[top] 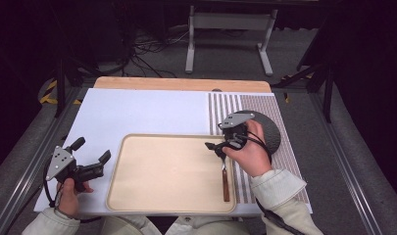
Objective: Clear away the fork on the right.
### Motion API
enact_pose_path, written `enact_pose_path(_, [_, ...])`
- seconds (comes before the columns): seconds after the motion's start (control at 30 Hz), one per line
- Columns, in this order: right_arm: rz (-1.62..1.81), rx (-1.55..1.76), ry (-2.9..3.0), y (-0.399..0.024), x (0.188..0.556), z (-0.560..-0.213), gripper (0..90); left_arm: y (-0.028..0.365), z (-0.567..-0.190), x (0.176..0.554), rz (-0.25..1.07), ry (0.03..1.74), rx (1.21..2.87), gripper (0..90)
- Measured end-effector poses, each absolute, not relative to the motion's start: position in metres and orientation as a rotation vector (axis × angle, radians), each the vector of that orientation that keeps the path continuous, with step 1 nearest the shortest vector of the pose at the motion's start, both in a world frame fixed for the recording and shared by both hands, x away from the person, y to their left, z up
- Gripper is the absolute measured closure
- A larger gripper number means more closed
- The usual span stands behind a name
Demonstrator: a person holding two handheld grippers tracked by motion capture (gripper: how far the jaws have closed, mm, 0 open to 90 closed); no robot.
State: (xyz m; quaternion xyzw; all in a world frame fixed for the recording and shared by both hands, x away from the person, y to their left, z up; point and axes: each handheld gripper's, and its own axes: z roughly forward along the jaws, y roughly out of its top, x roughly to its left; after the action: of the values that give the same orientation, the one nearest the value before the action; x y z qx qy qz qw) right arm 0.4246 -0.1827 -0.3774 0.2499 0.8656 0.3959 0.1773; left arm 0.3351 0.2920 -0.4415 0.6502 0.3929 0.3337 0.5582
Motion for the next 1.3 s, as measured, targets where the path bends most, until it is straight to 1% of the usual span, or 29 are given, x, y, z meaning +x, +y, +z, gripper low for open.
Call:
enact_pose_path(0.23, [1.195,0.699,2.398,-0.201,0.414,-0.370,16.5,0.292,-0.442,0.335,0.787,0.927,1.535,1.2])
enact_pose_path(0.43, [1.261,0.694,2.337,-0.220,0.404,-0.370,16.4,0.292,-0.441,0.335,0.786,0.931,1.531,1.2])
enact_pose_path(0.7, [1.397,0.709,2.204,-0.253,0.388,-0.387,15.8,0.292,-0.441,0.335,0.789,0.931,1.533,1.2])
enact_pose_path(1.1, [1.513,0.741,2.079,-0.286,0.373,-0.409,15.4,0.293,-0.441,0.335,0.786,0.925,1.525,1.2])
enact_pose_path(1.3, [1.543,0.796,1.994,-0.313,0.357,-0.434,15.1,0.295,-0.438,0.334,0.787,0.918,1.512,1.2])
